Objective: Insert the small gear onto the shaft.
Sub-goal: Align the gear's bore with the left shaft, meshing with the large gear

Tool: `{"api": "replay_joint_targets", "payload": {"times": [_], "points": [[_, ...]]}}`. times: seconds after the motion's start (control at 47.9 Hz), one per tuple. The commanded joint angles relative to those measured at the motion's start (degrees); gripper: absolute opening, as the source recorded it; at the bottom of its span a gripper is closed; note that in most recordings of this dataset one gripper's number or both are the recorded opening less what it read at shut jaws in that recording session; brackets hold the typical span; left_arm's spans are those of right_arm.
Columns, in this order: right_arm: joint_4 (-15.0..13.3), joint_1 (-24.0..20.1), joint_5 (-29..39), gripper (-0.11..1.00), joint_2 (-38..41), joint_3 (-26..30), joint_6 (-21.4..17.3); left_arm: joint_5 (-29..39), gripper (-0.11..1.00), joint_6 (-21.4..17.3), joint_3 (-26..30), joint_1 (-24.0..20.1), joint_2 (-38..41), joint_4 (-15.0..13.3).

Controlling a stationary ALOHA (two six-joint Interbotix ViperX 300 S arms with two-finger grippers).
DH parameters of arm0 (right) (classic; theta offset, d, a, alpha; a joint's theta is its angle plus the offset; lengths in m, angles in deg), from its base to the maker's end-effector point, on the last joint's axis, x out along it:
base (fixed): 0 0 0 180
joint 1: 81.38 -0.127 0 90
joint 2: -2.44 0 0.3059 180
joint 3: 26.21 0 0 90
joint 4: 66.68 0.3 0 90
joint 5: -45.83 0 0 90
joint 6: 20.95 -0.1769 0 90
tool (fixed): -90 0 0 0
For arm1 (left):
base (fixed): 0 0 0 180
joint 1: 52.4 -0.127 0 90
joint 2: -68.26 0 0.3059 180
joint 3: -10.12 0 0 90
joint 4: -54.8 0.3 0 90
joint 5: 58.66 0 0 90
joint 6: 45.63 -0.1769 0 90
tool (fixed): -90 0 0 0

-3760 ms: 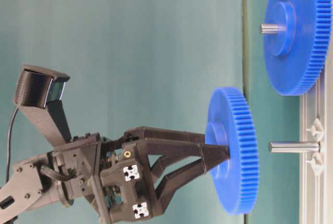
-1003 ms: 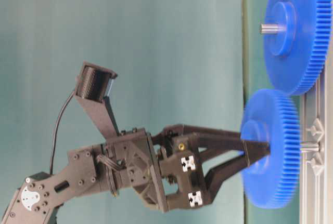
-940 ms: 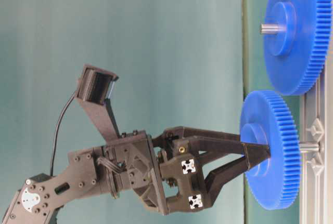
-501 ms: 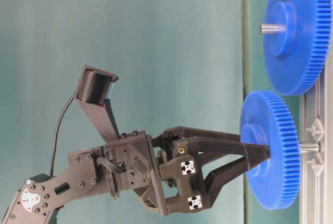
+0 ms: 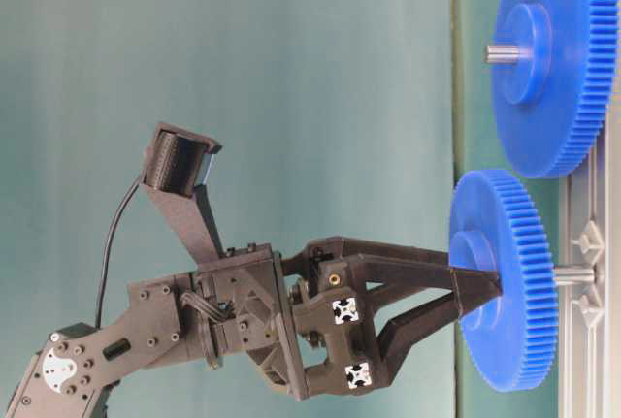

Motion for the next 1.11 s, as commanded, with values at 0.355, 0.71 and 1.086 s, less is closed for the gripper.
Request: {"api": "replay_joint_targets", "payload": {"times": [0.355,0.71,1.086], "points": [[0.1,0.2,-0.4,0.03,0.1,0.5,-0.5,0.6,0.7,-1.4,3.1,-0.8,0.0,0.3],[0.1,0.1,-0.4,0.03,0.0,0.4,-0.5,0.7,0.7,-1.6,4.6,-0.4,1.3,0.3],[0.1,0.2,-0.4,0.03,0.0,0.4,-0.5,0.6,0.7,-1.6,4.1,-0.4,0.9,0.2]]}}
